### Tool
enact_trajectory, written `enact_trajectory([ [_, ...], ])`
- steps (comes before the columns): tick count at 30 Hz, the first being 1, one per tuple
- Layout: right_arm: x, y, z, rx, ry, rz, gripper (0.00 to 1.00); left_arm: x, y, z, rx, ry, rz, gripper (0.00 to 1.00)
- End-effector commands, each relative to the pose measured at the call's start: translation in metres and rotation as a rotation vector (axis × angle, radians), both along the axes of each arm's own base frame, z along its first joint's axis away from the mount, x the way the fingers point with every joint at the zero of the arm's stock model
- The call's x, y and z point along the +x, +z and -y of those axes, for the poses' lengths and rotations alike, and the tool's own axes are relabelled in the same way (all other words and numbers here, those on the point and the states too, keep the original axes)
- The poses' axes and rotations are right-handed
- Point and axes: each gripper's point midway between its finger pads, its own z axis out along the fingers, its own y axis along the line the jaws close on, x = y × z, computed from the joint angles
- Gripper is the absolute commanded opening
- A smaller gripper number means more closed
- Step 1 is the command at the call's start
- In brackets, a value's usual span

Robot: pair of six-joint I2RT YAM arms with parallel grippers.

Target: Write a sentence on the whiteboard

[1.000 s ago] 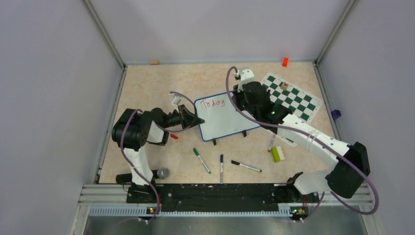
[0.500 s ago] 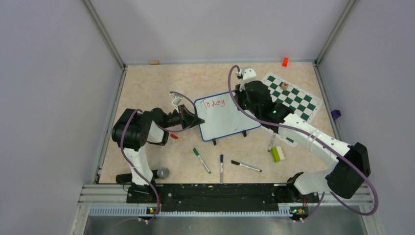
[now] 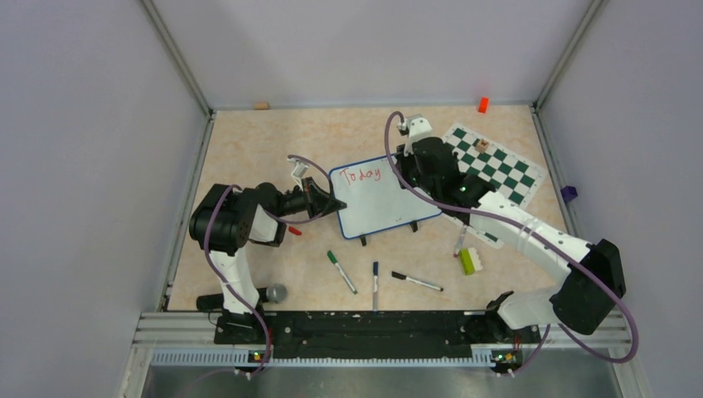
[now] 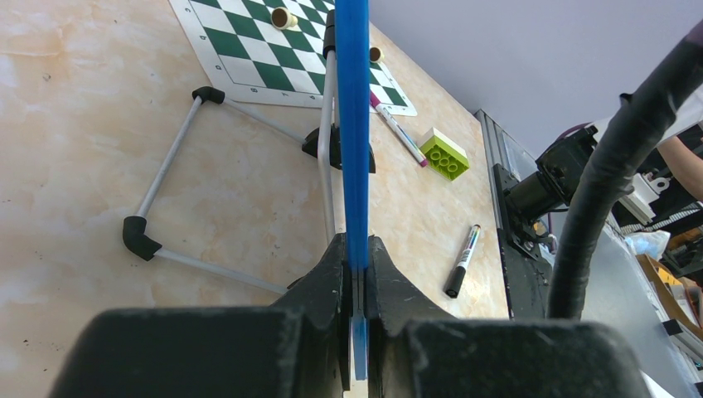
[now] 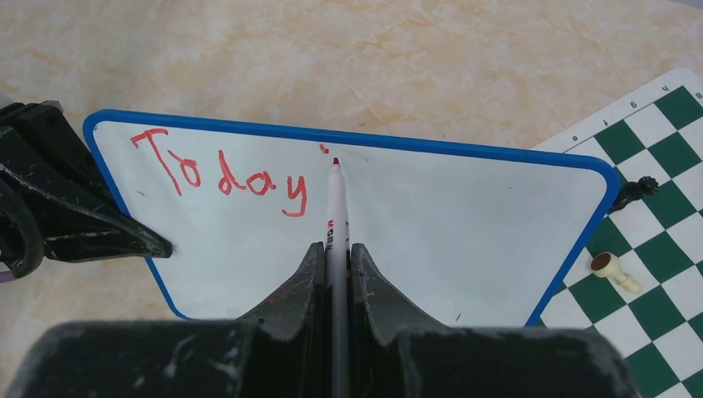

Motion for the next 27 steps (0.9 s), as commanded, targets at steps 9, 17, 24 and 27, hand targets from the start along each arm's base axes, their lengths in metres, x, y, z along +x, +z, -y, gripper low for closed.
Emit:
enact_trajectory([
  [9, 0.005, -0.013, 0.007, -0.013, -0.040, -0.019, 0.00, -0.014, 0.007, 0.003, 0.010, -0.064, 0.137, 0.00],
  [17, 0.009, -0.011, 0.009, -0.008, -0.050, -0.015, 0.00, -0.014, 0.006, 0.003, 0.010, -0.064, 0.135, 0.00],
  [24, 0.012, -0.015, 0.006, -0.014, -0.043, -0.023, 0.00, -0.014, 0.006, 0.003, 0.010, -0.066, 0.135, 0.00],
  [27, 0.012, -0.014, 0.003, -0.010, -0.036, -0.024, 0.00, -0.014, 0.006, 0.003, 0.010, -0.064, 0.135, 0.00],
])
